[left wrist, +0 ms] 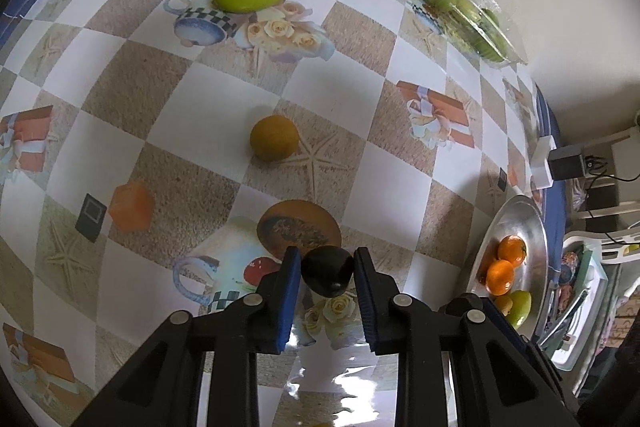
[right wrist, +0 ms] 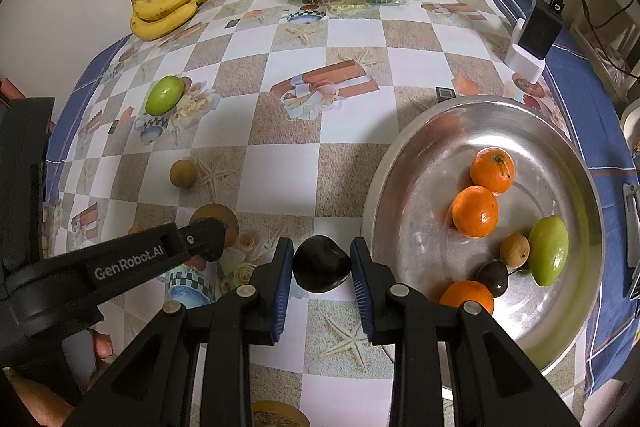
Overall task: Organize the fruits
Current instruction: 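Carry the plum over the bowl while the left tool carries its plum toward it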
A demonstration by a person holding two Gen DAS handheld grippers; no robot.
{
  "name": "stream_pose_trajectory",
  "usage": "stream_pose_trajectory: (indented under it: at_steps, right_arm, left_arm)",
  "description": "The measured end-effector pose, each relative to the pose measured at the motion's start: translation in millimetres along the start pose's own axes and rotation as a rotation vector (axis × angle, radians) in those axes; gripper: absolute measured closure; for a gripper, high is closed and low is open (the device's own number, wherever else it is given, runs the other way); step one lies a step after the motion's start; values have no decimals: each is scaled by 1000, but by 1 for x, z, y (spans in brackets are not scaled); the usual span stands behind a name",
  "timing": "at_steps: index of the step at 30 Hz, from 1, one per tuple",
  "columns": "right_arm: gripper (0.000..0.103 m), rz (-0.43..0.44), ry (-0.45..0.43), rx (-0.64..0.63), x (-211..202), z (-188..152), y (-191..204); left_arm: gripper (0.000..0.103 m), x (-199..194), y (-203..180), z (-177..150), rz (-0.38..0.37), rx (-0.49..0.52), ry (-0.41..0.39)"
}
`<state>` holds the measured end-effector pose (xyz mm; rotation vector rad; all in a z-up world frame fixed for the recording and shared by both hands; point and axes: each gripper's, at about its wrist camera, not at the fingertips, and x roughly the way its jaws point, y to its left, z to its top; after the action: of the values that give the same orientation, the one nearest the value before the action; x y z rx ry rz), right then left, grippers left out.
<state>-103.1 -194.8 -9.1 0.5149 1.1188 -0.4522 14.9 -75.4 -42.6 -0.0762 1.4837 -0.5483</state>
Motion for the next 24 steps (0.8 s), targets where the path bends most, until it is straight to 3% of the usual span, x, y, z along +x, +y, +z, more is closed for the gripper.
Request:
stream_pose_trajectory:
  at_steps: [13,19,24]
  right_arm:
    - [73,49,-49,143,-17,7,-40]
    - [73,-10,-73,269,-26,4,-84]
    - [72,-70,-47,342,-23,-2,-112]
  left_arm:
    - [74,-14,-17,1,-28,41,-53]
    - [74,-19,-46,-8,-42,138,-73]
    - [74,-16,-84,-27,-43,286,-64]
